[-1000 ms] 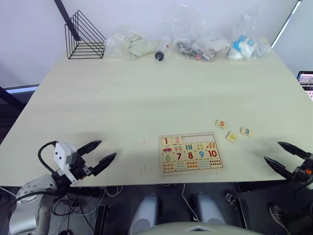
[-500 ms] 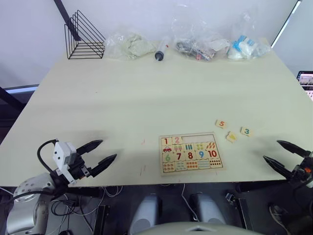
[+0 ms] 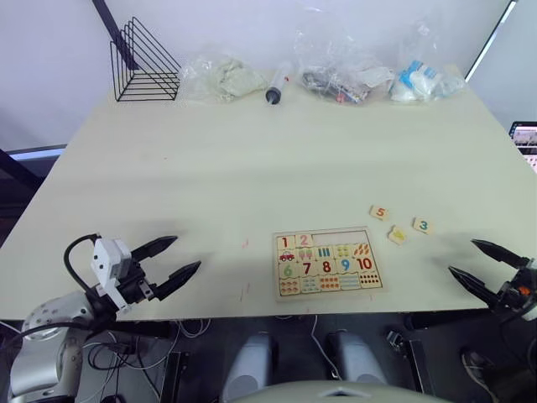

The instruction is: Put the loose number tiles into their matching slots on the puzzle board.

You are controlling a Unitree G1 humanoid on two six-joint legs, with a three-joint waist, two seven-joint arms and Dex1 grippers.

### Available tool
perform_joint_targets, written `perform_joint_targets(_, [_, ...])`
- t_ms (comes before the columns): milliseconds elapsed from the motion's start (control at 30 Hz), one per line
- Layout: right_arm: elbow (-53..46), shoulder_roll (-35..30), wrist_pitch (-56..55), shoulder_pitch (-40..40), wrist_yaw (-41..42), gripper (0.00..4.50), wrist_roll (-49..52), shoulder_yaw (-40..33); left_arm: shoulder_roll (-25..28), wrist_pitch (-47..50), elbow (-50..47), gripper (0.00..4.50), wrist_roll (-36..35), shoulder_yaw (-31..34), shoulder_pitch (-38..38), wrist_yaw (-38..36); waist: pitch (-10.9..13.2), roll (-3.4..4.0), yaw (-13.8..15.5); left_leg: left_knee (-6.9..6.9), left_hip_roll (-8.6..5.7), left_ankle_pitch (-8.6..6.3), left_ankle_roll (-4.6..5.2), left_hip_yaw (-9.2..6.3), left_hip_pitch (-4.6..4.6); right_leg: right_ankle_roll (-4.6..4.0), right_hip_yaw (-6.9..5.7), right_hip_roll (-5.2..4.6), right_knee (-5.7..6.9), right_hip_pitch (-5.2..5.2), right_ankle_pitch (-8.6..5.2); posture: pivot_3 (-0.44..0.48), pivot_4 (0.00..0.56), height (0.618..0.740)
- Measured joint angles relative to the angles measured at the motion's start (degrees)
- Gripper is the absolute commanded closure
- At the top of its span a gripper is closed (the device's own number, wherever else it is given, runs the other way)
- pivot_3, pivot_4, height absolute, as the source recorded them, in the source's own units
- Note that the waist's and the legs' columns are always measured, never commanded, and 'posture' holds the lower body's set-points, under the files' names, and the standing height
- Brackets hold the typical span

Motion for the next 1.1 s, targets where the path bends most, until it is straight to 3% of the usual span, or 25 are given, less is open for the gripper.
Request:
perform_joint_targets(667, [0.01, 0.87, -0.08, -1.28, -0.03, 0.00, 0.10, -0.01, 0.19, -1.18, -0.07, 0.03, 0.03, -2.05, -0.60, -1.95, 0.04, 0.03, 0.02, 0.00, 0.02, 0.00, 0.00, 0.00, -0.01, 0.00, 0.00, 0.00, -0.01, -0.01, -0.01, 0.000, 0.150, 0.740])
perform_joint_targets(800, [0.15, 0.56, 0.94, -3.66, -1.72, 0.00, -0.19, 0.07, 1.89, -1.25, -0.03, 0.03, -0.07, -2.98, -2.91, -4.52, 0.04, 0.03, 0.03, 0.00, 0.01, 0.00, 0.00, 0.00, -0.01, 0.00, -0.01, 0.01, -0.01, -0.01, 0.00, 0.000, 0.150, 0.740])
perform_joint_targets(1100, [5.88, -7.10, 6.09, -13.27, 0.13, 0.00, -4.11, 5.05, 6.46, -3.72, 6.25, 0.03, -0.05, -7.29, -12.84, -15.73, 0.12, 0.10, -0.15, -0.02, 0.00, 0.00, 0.00, 0.29, -0.01, 0.02, -0.04, 0.07, -0.04, -0.03, 0.03, 0.000, 0.150, 0.740])
